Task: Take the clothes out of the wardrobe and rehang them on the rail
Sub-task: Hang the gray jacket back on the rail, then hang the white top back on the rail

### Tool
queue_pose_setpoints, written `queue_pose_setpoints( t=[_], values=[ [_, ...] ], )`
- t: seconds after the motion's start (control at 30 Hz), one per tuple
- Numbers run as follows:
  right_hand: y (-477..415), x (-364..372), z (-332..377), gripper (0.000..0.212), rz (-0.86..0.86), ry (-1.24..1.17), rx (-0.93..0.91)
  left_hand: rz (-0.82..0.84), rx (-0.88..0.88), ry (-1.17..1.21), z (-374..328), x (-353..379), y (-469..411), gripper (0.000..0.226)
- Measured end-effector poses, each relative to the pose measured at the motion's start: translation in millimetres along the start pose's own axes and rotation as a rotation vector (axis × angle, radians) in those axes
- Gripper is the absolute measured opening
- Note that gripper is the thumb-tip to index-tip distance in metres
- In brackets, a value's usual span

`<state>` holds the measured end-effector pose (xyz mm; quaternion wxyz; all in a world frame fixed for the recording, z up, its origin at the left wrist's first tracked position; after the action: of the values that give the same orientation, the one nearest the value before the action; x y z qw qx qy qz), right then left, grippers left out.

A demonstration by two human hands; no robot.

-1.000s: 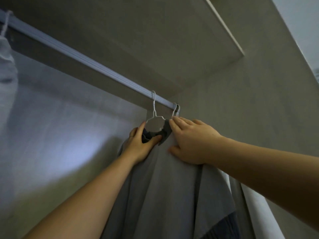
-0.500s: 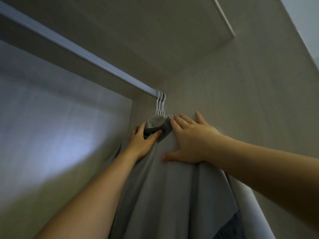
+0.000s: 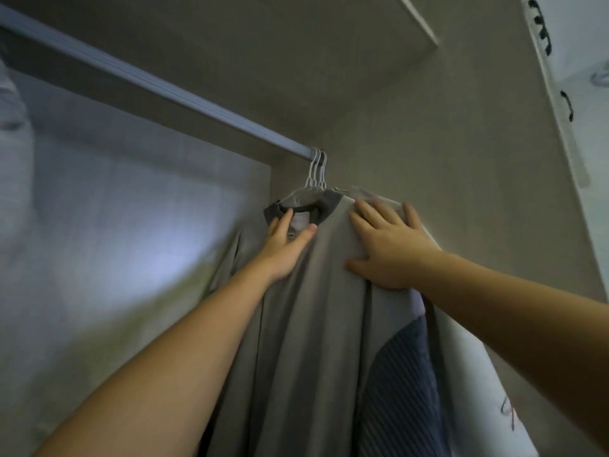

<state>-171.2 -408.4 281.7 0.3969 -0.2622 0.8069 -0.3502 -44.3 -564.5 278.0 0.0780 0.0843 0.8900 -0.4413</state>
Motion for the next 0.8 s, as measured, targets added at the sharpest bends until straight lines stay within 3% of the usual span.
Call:
queue_pose_setpoints(
  t=[0.17,0.37,0.5,0.67,0.8],
  values=[
    [70,-2,-4,0.073,0.007,-0.079,-0.006,0.028,0.133,-0.180,-35,16,82,0.083],
    [185,3,-20,0.081,0.044,-0.060,0.014,0.143,0.228,-0.339,-60,70,217,0.077],
    [282,8,-31,0.075,0.098,-0.033,0.016,0.169,0.276,-0.382,-79,114,307,0.077],
    [416,27,-57,0.075,0.242,0.010,0.056,0.240,0.211,-0.474,-85,185,417,0.077],
    [524,38,-84,0.075,0.356,-0.003,0.088,0.390,0.162,-0.469,-92,251,490,0.076]
  ],
)
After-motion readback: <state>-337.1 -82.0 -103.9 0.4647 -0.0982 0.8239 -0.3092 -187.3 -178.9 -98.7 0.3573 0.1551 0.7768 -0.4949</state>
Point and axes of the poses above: each hand's wrist, its own y-axis away from the middle knuckle, its own x-axis out of the palm, z = x × y, the point moved 9 cm from there along -y, towards the middle knuckle, and after that the axes turned 12 degrees about y, right-handed, at the moved point
